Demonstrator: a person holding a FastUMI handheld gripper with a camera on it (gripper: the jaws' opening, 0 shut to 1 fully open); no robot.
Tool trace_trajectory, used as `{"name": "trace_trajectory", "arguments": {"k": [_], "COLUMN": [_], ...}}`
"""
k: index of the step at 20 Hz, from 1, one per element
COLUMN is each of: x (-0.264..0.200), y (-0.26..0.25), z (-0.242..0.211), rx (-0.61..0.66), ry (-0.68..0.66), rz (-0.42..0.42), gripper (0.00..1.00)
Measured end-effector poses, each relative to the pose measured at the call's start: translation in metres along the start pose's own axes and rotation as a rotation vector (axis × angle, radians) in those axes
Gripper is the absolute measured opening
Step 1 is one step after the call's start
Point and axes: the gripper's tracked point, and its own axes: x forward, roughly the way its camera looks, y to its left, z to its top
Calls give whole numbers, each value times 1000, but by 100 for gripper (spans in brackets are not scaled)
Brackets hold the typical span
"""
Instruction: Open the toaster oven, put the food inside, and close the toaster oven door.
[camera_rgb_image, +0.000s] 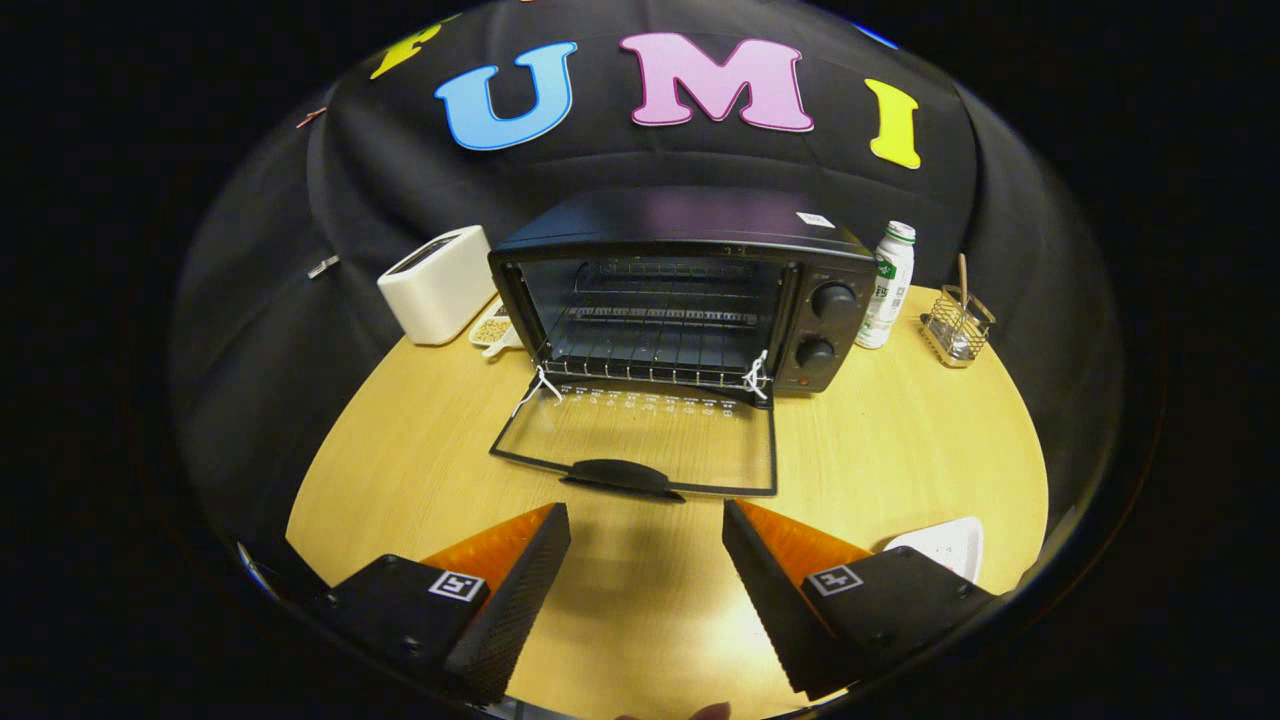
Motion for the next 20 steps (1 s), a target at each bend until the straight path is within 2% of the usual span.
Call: {"name": "trace_trajectory", "arguments": {"k": [5,9,12,15,18,20], "x": [-45,-66,-74,-72,-57,-45], "y": [-77,-160,-220,-276,-303,-315], "z": [-29,-48,-71,-87,-109,-125], "rx": [36,23,65,60,127,169], "ry": [119,195,322,412,505,566], "rz": [37,5,-23,-72,-50,-44], "gripper": [99,99,99,99,99,95]}}
